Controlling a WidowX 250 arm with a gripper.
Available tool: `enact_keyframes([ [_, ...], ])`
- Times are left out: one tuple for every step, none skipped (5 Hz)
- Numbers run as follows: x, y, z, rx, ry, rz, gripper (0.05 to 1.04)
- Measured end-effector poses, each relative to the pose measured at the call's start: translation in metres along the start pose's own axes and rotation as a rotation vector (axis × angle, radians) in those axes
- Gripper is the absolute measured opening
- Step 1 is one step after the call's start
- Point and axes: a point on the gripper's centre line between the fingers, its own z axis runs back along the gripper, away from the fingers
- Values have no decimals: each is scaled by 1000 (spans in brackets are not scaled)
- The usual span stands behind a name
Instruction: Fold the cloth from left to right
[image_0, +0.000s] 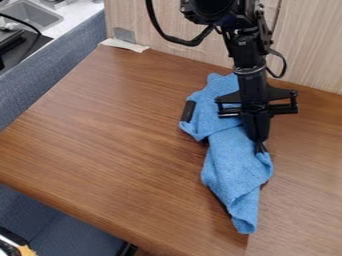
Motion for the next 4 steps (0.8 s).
enact_keyframes([
  [1,0,1,34,24,22,273],
  [0,-1,0,28,30,9,549],
  [-2,-6,1,45,28,-32,844],
  [-3,-11,3,62,14,-65,1001],
])
